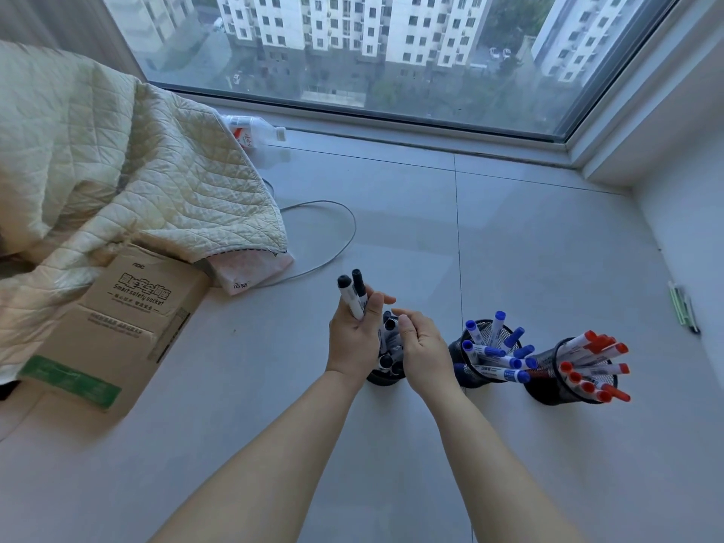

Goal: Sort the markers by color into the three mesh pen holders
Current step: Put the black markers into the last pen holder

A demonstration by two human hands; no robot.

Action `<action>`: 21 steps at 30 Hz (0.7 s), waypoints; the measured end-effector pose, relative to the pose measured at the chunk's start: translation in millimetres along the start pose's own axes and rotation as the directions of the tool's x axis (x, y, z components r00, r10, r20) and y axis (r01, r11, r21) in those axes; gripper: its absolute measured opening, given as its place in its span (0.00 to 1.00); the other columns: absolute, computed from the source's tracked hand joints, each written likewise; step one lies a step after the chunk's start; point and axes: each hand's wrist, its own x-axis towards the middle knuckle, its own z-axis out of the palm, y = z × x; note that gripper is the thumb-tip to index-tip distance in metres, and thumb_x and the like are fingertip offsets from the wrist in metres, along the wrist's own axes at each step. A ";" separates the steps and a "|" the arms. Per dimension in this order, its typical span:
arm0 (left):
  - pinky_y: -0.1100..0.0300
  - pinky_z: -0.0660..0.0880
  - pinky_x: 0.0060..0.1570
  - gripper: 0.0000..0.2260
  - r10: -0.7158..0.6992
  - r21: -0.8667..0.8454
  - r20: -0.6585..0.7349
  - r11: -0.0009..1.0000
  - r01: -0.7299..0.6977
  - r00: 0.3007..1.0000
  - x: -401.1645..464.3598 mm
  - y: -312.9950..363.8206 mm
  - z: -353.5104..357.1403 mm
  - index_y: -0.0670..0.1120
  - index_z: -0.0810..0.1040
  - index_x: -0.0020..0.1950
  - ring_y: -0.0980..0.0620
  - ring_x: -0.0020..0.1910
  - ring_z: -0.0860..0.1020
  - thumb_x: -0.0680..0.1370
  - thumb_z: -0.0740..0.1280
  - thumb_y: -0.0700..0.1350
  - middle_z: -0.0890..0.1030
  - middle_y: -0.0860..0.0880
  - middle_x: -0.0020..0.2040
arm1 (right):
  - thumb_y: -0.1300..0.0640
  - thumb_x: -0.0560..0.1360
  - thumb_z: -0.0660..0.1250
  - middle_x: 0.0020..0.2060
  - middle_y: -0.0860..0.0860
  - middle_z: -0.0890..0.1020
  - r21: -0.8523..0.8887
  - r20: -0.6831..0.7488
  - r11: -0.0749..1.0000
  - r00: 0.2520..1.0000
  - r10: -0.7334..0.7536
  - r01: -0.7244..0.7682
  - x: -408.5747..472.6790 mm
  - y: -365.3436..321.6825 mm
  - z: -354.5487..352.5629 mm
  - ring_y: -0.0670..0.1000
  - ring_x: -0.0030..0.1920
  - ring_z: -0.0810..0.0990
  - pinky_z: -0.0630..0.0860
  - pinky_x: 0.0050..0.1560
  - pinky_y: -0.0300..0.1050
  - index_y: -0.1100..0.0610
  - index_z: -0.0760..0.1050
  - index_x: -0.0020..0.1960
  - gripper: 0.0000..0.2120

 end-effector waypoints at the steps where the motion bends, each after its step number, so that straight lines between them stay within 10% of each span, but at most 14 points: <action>1: 0.63 0.71 0.41 0.06 -0.012 -0.012 0.000 1.000 0.012 1.000 -2.1 -2.0 -1.6 0.60 0.74 0.39 0.58 0.34 0.74 0.76 0.63 0.53 0.82 0.58 0.37 | 0.53 0.81 0.54 0.53 0.49 0.74 -0.001 -0.003 1.000 1.000 0.004 -0.004 -3.0 0.8 0.5 0.49 0.57 0.73 0.67 0.55 0.42 0.51 0.74 0.59 0.13; 8: 0.69 0.74 0.44 0.08 -0.032 -0.040 0.069 0.999 0.034 0.997 -18.1 -7.6 -6.0 0.47 0.76 0.57 0.61 0.41 0.78 0.78 0.64 0.45 0.80 0.64 0.42 | 0.52 0.81 0.52 0.53 0.52 0.75 0.029 -0.112 0.992 0.986 0.127 -0.124 -13.6 3.3 6.6 0.47 0.49 0.70 0.63 0.48 0.40 0.53 0.73 0.58 0.14; 21: 0.62 0.73 0.49 0.06 -0.089 0.139 0.033 0.987 0.084 0.995 -42.4 -3.2 -10.1 0.59 0.75 0.44 0.54 0.47 0.79 0.77 0.65 0.47 0.79 0.41 0.51 | 0.48 0.79 0.53 0.57 0.56 0.74 0.225 -0.030 0.913 0.934 0.355 -0.340 -36.7 4.5 11.1 0.57 0.57 0.74 0.72 0.61 0.58 0.47 0.66 0.54 0.07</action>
